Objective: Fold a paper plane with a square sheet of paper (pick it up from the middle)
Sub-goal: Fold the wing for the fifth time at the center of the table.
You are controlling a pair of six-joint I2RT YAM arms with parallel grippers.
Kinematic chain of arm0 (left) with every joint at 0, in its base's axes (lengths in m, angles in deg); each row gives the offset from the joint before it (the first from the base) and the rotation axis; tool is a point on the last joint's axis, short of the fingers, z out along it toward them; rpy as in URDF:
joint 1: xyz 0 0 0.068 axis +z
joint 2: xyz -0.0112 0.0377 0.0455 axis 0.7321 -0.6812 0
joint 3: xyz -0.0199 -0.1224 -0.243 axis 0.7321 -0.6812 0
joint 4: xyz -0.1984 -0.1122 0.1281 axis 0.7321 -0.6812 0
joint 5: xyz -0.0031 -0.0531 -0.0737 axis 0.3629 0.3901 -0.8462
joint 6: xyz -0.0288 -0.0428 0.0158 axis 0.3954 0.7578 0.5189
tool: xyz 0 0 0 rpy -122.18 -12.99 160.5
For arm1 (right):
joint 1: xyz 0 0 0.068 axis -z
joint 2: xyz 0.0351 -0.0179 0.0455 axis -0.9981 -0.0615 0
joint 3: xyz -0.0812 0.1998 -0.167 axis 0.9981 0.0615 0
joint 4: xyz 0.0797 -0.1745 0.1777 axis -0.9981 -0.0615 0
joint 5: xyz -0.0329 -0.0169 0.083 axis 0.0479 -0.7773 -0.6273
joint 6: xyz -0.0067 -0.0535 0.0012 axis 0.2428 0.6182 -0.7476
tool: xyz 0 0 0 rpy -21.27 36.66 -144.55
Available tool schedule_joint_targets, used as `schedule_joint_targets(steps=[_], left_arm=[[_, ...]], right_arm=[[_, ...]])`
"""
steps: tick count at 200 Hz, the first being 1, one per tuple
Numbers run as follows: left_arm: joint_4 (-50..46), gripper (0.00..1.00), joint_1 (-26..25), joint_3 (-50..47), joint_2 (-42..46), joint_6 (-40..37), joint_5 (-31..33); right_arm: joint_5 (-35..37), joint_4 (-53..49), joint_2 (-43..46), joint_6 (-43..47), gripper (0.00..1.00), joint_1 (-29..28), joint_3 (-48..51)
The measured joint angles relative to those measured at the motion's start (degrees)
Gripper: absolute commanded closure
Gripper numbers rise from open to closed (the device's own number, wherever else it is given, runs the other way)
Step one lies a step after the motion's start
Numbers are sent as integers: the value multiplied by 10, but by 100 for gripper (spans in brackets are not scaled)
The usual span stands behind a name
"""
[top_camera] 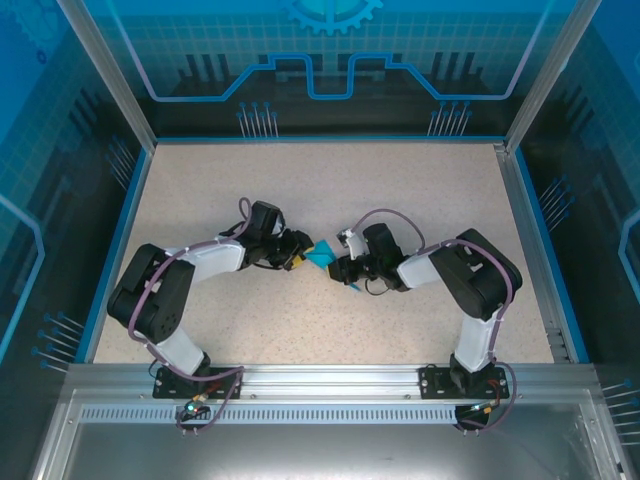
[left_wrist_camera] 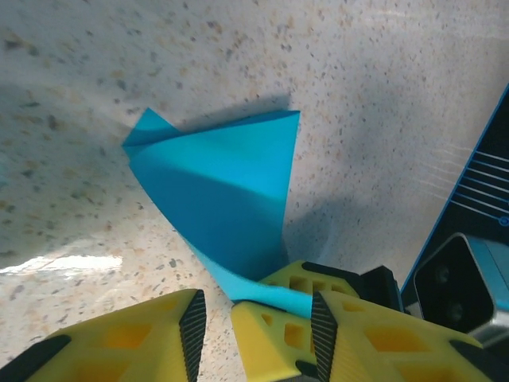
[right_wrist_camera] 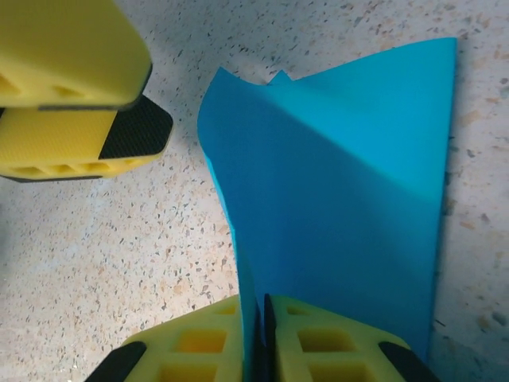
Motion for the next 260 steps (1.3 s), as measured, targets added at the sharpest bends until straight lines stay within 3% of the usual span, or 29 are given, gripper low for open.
schedule_joint_targets(steps=[137,260], left_arm=[[75,68,-14,0,-41,-29,-23],[110,76,-17,21,-92,-45,-28]], right_arm=[[-71,10,-34,-112,99,48,-26],[-83,-59,-56,-155,100,54,-75]])
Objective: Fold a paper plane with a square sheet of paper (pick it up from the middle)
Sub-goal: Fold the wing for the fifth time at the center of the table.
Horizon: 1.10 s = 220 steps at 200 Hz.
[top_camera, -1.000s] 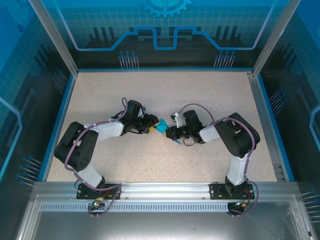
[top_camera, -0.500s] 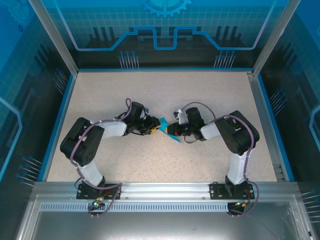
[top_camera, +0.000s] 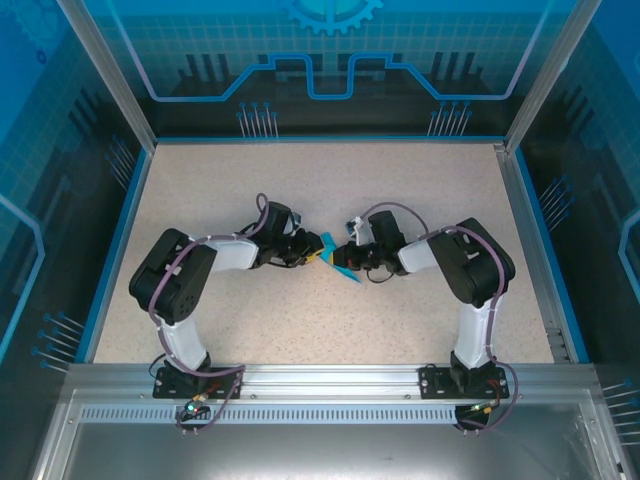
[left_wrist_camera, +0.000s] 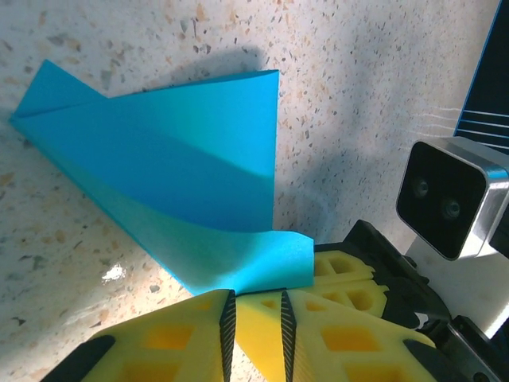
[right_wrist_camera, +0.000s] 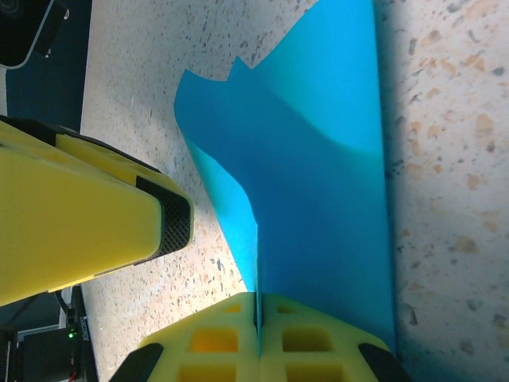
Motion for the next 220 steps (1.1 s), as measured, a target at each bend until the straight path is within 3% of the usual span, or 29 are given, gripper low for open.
schedule_joint_targets(steps=[220], left_arm=[[16,81,0,28,-54,-15,-19]], right_arm=[[-28,-44,-16,-42,100,15,-30]])
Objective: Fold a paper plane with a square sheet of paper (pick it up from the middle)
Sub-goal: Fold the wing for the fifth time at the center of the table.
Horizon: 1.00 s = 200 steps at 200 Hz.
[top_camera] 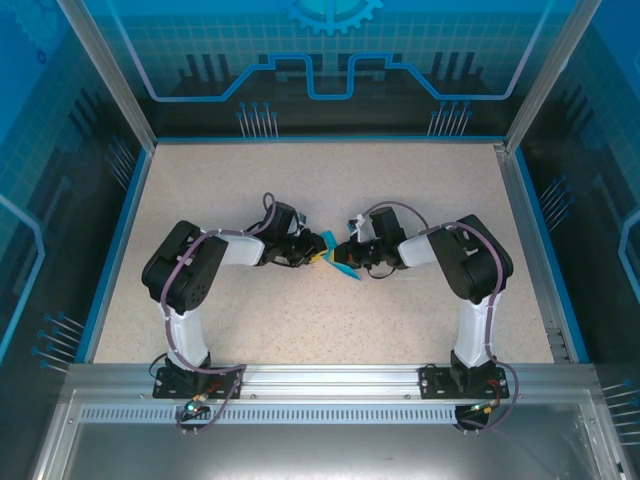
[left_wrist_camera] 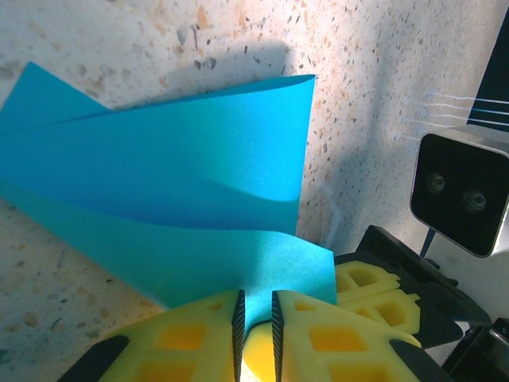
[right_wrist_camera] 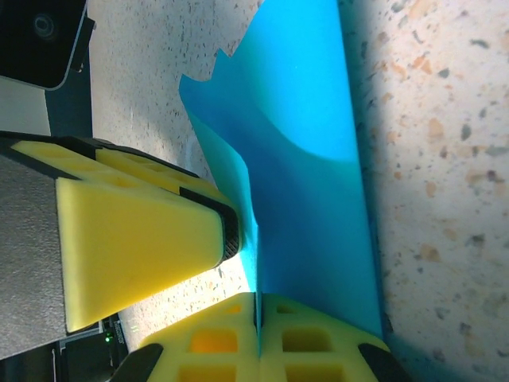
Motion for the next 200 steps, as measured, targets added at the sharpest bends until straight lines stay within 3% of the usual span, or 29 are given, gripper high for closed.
schedule_joint_targets(steps=[43,200], left_arm=[[-11,82,0,8,-7,-2,0],[-54,84,0,34,-19,-12,1]], right_arm=[[0,-10,0,0,100,0,-4],[6,-108,5,11,81,0,-49]])
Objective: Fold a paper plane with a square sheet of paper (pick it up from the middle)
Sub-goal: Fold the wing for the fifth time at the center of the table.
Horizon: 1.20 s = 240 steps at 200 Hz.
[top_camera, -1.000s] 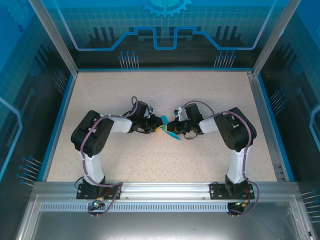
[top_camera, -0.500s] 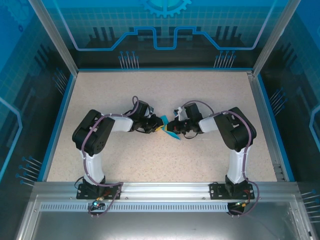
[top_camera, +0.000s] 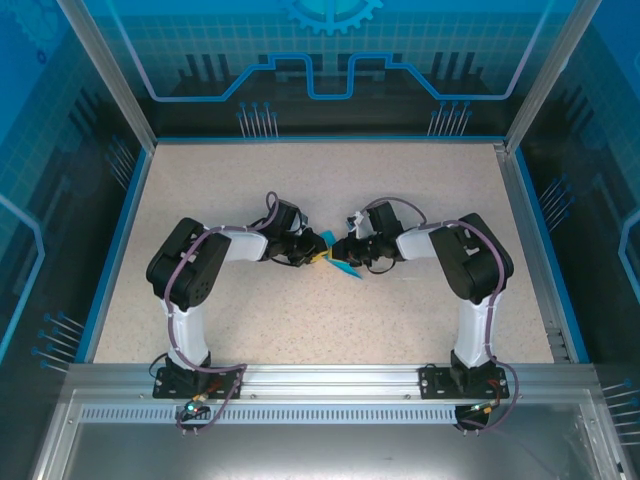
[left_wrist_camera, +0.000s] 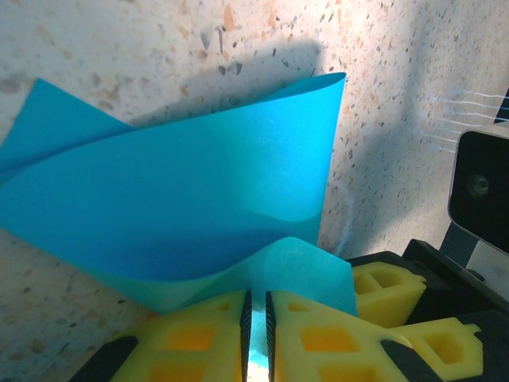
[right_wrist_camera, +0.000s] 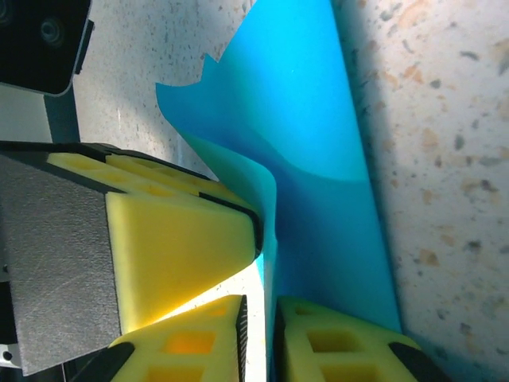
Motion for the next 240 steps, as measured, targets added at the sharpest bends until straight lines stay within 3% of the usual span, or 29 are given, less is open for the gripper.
schedule_joint_targets(steps=[78,136,240], left_arm=[[-6,85,0,2,-5,0,0],[-15,85,0,9,-7,0,0],[-27,81,0,24,-7,0,-3]], right_arm=[[19,-89,32,44,72,0,-8],[29,-147,63,80,71,5,-12],[47,-183,65,102,94,16,-9]])
